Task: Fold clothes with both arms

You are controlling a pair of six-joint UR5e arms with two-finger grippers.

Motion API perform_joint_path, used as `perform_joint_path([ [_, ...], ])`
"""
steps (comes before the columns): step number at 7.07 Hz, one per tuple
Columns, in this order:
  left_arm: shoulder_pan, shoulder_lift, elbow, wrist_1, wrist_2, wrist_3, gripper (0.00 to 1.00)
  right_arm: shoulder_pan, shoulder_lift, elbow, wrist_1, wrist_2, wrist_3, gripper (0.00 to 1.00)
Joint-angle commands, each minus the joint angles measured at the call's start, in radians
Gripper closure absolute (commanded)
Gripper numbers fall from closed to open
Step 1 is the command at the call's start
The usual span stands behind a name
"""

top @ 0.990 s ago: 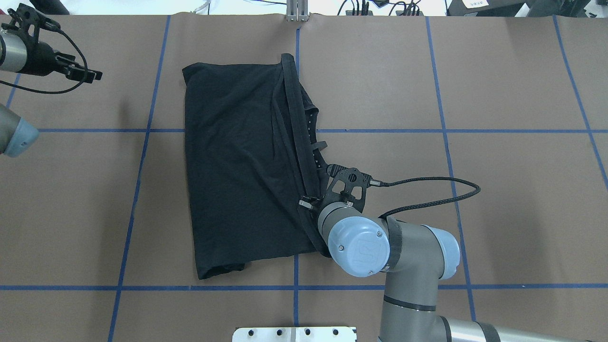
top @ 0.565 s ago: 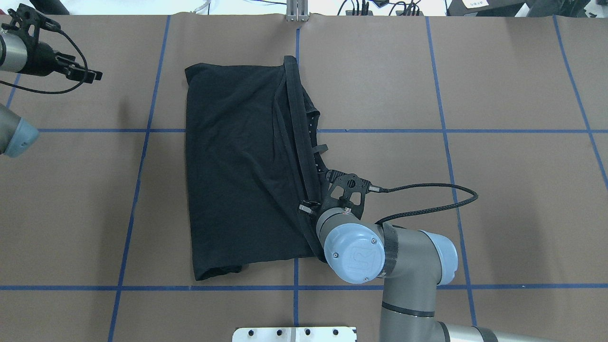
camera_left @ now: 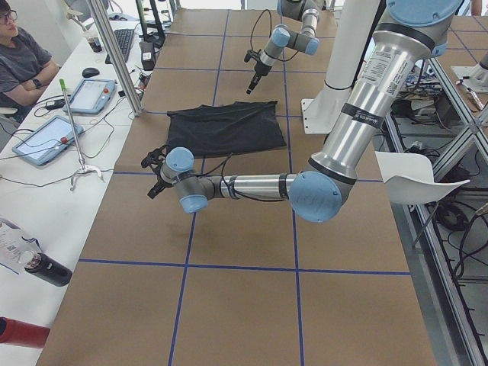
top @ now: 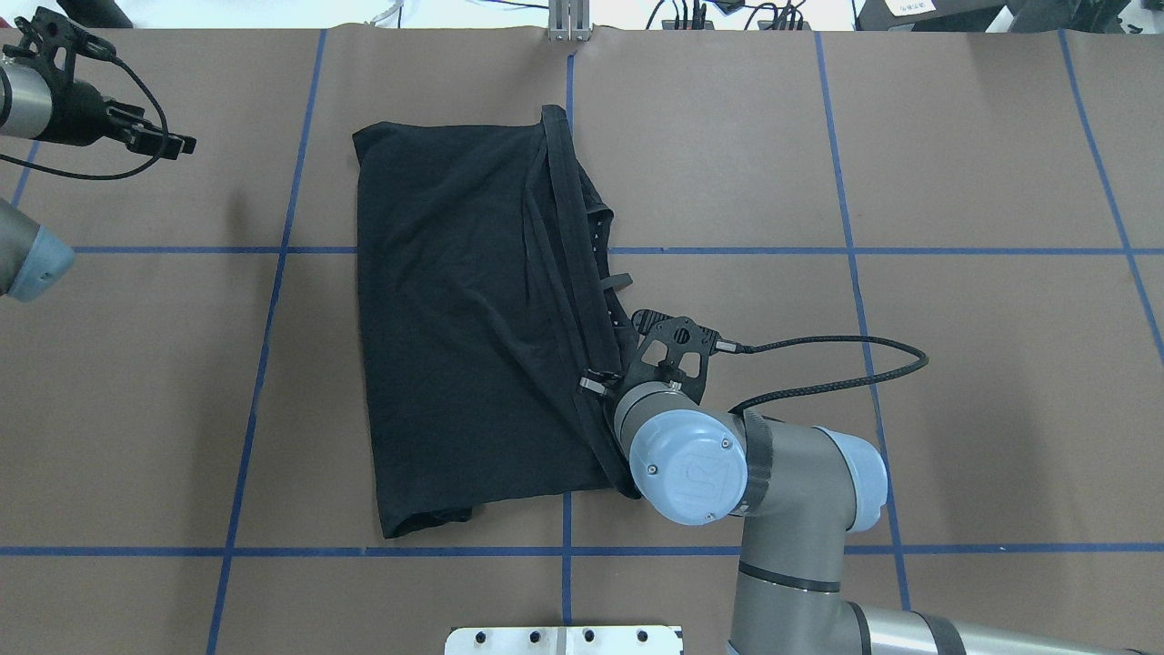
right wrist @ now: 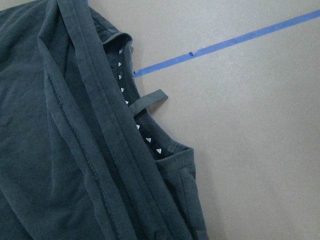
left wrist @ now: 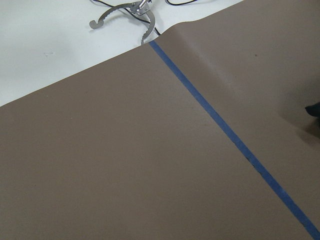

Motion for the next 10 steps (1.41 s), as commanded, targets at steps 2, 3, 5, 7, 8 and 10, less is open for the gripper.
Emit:
perform_joint_path([
  [2, -0.002, 0.0, -0.007, 0.0, 0.0, -0.002, 0.0, 0.035, 0.09, -0.047, -0.078, 0.062, -0.181, 0.0],
  [3, -0.002, 0.008, -0.01, -0.002, 0.0, -0.002, 0.0, 0.05, 0.141, -0.075, -0.148, 0.155, -0.328, 0.01],
  [5, -0.002, 0.026, -0.034, -0.003, 0.0, -0.008, 0.0, 0.101, 0.177, -0.072, -0.273, 0.287, -0.561, 0.04],
  [7, -0.002, 0.031, -0.045, -0.002, 0.0, -0.009, 0.0, 0.084, 0.111, -0.089, -0.07, 0.294, -0.68, 0.01],
  [8, -0.002, 0.031, -0.045, -0.002, 0.0, -0.009, 0.0, 0.064, 0.126, -0.097, -0.145, 0.294, -0.688, 0.0],
  [10, 0.0, 0.031, -0.045, -0.002, 0.0, -0.009, 0.0, 0.004, 0.168, -0.188, -0.197, 0.28, -0.678, 0.0],
])
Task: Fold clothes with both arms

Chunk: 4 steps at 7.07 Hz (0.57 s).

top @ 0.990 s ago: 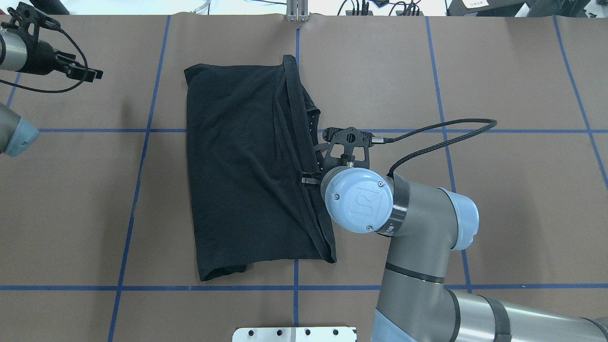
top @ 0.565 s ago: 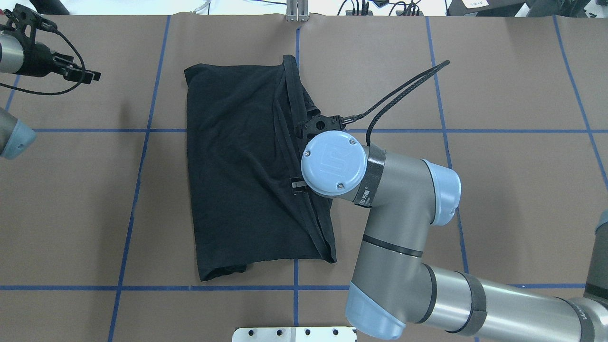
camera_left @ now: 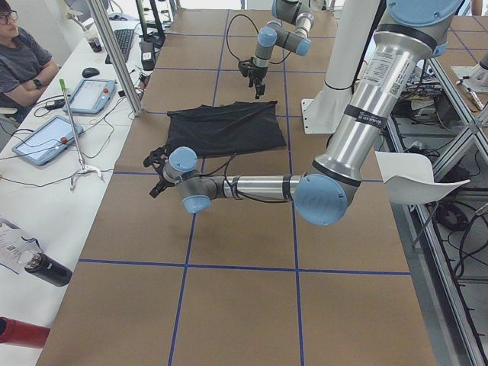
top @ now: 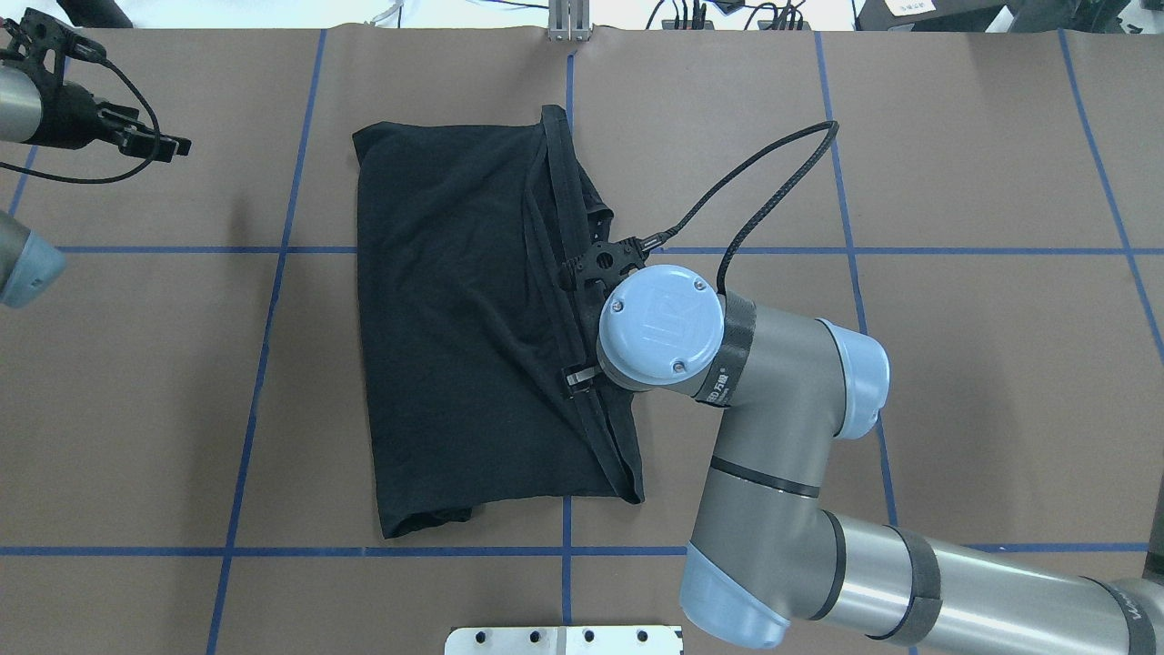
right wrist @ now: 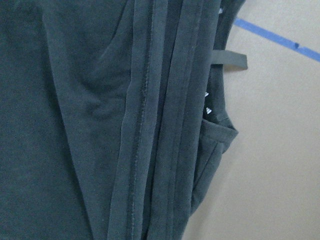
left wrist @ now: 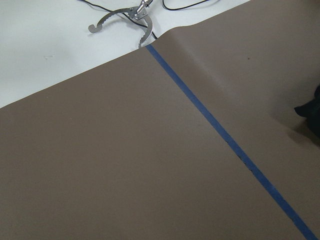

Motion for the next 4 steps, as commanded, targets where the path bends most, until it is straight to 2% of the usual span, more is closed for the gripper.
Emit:
perform_joint_path([
  [1, 0.001, 0.0, 0.0, 0.0, -0.001, 0.0, 0.0, -0.071, 0.067, -0.058, -0.107, -0.06, 0.007, 0.0],
  [3, 0.001, 0.0, 0.0, 0.0, 0.001, -0.012, 0.0, -0.097, 0.084, -0.095, -0.126, -0.09, 0.007, 0.01],
  [4, 0.003, 0.0, 0.0, 0.002, 0.001, -0.014, 0.0, -0.097, 0.092, -0.121, -0.125, -0.114, 0.007, 0.08],
])
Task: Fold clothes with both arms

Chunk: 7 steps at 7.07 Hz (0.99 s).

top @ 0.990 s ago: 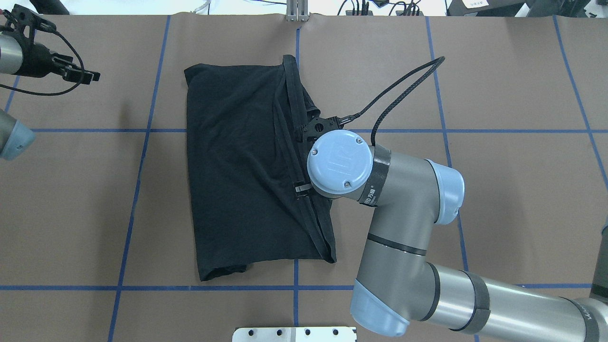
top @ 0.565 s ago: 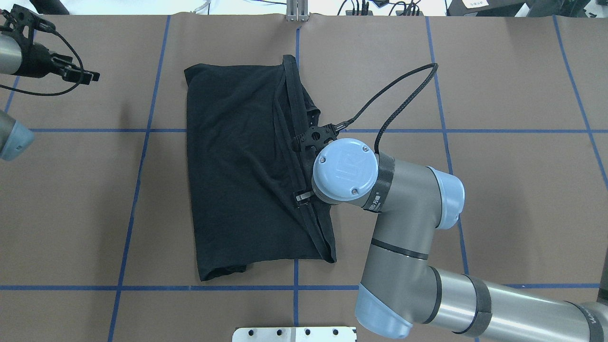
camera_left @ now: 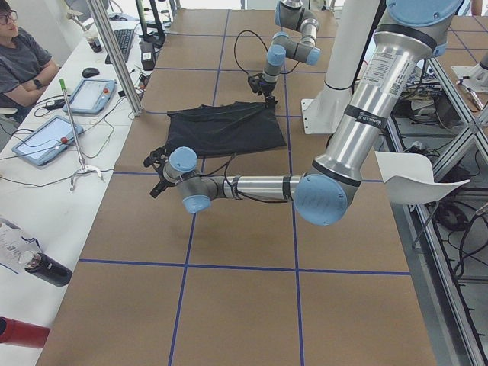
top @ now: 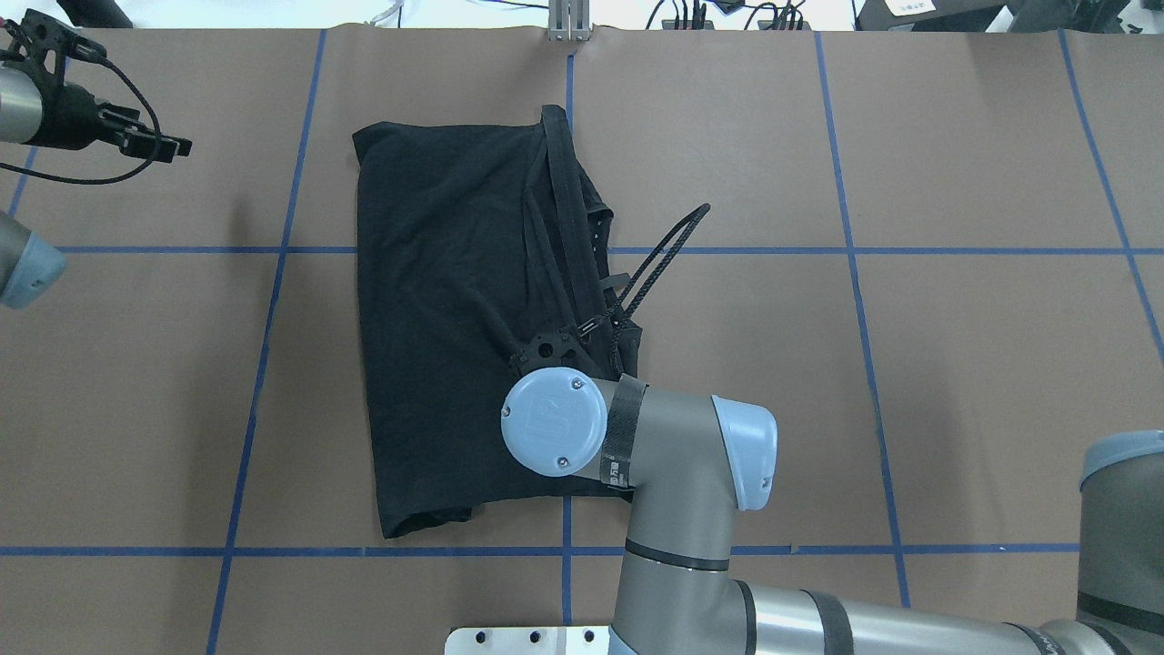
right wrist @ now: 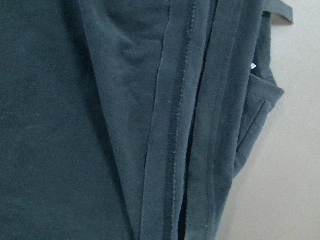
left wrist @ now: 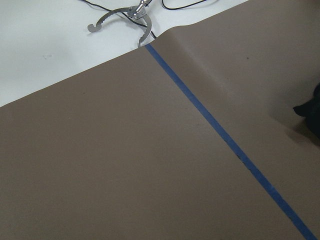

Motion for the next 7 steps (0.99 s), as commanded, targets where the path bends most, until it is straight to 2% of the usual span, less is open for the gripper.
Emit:
perform_joint_path([
  [1, 0.001, 0.0, 0.0, 0.001, 0.0, -0.005, 0.0, -0.006, 0.011, -0.039, -0.007, -0.039, 0.0, 0.24],
  [2, 0.0, 0.0, 0.002, 0.001, 0.0, -0.005, 0.0, -0.006, 0.011, -0.039, -0.007, -0.053, -0.006, 0.38],
  [3, 0.001, 0.0, 0.002, 0.001, 0.0, -0.005, 0.0, -0.006, 0.011, -0.036, -0.009, -0.058, -0.012, 0.43],
  [7, 0.001, -0.001, 0.002, 0.001, 0.0, -0.005, 0.0, -0.003, 0.001, 0.0, -0.029, -0.067, -0.015, 0.45],
])
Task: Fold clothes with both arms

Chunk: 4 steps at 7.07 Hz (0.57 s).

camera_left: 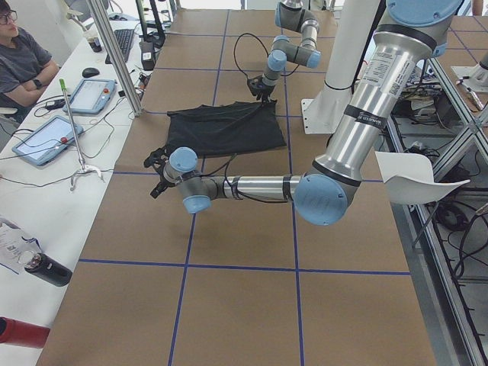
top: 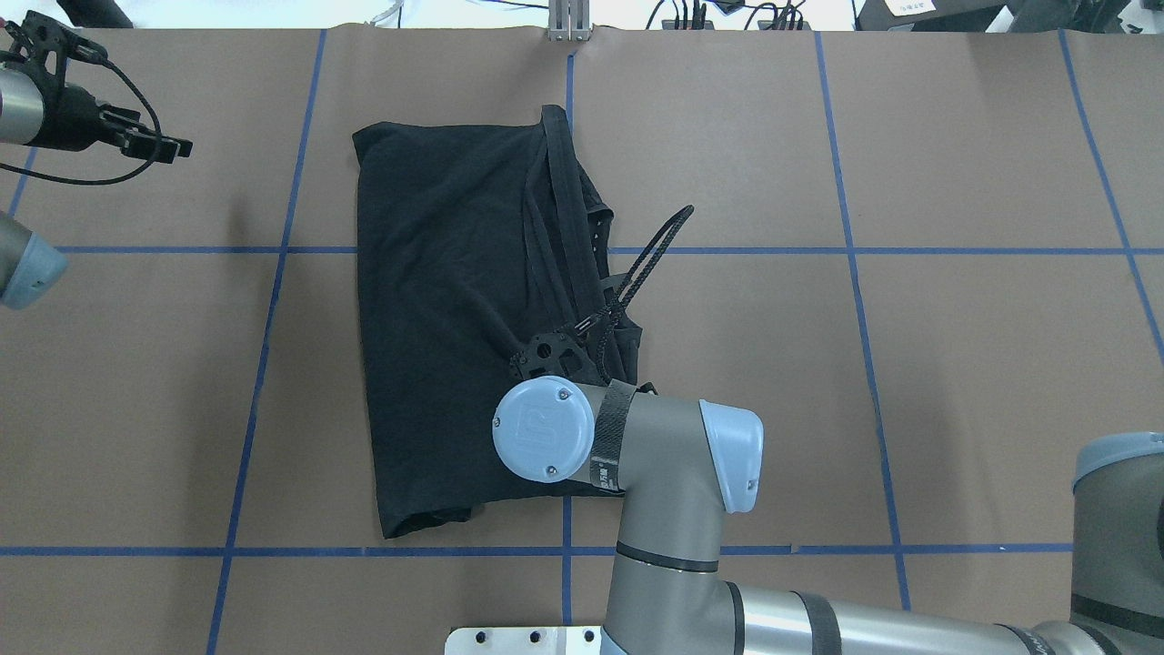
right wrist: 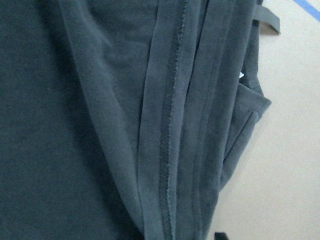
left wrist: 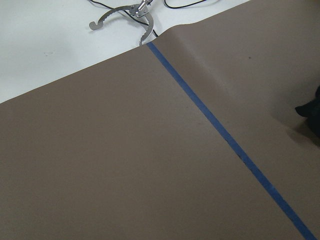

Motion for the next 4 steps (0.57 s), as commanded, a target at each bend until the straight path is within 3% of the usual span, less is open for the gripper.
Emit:
perform_joint_path([
  [1, 0.0, 0.0, 0.0, 0.0, 0.0, 0.0, 0.0, 0.001, -0.008, 0.027, -0.005, -0.001, 0.0, 0.45],
  [2, 0.002, 0.0, 0.0, 0.0, 0.0, 0.0, 0.0, 0.001, -0.008, 0.038, -0.005, -0.001, 0.0, 0.45],
  [4, 0.0, 0.0, 0.0, 0.0, 0.0, 0.0, 0.0, -0.001, -0.01, 0.038, -0.003, -0.001, 0.0, 0.59],
])
